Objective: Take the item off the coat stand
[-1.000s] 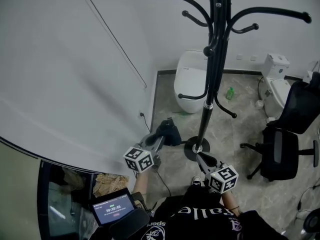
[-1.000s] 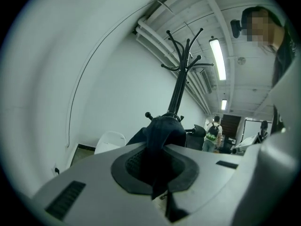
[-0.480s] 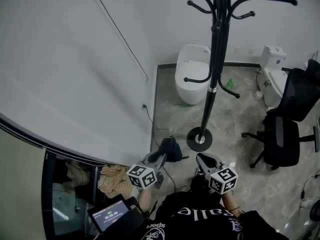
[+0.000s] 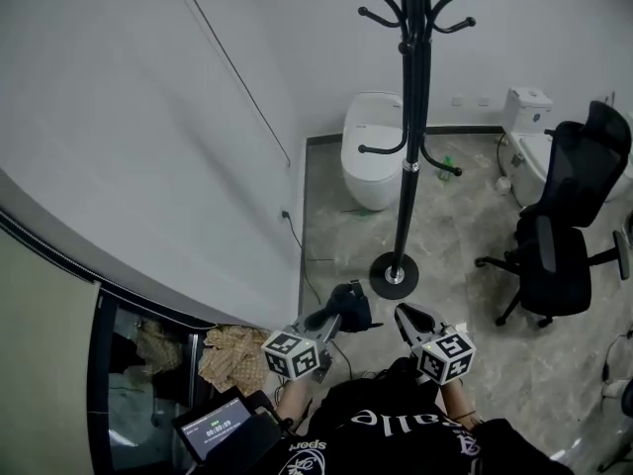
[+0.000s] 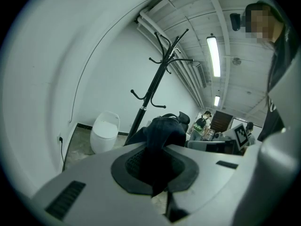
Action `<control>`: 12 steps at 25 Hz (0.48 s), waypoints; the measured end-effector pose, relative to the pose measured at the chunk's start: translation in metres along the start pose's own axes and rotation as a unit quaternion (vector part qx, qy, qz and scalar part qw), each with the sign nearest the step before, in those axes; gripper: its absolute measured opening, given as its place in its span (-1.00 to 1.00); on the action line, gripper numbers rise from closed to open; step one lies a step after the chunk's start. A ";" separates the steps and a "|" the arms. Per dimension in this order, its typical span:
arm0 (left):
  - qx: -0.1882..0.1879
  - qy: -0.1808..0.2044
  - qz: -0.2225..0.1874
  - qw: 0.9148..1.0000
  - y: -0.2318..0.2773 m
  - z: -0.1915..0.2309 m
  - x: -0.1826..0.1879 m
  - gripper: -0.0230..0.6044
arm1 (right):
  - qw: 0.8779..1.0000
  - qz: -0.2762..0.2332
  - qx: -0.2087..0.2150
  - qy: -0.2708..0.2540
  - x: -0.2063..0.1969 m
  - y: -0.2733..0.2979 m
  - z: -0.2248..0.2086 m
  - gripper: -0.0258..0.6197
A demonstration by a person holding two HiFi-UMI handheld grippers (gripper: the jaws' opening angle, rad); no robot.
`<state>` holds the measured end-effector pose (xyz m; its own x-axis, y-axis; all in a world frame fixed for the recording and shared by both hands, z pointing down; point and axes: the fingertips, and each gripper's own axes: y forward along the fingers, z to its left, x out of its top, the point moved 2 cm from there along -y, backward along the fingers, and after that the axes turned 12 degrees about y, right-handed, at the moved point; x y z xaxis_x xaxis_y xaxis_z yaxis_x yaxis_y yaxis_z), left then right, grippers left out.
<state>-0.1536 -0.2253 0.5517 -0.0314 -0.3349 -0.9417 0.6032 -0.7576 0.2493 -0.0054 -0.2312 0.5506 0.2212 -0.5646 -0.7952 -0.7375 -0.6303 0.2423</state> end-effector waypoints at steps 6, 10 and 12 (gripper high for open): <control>0.002 0.022 -0.012 1.000 -0.003 -0.035 0.010 -0.89 | 1.000 -0.019 0.015 -0.008 0.015 -0.025 0.003 -0.81; 0.017 0.019 -0.015 1.000 -0.003 -0.068 0.011 -0.89 | 1.000 -0.011 0.024 -0.017 0.012 -0.062 0.003 -0.81; 0.023 0.016 -0.016 0.999 -0.004 -0.092 0.008 -0.89 | 0.999 -0.003 0.028 -0.016 0.007 -0.087 0.002 -0.81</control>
<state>-0.0830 -0.1736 0.5222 -0.0239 -0.2928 -0.9559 0.5657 -0.7923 0.2286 0.0591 -0.1793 0.5234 0.2056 -0.5422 -0.8147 -0.7714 -0.6020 0.2060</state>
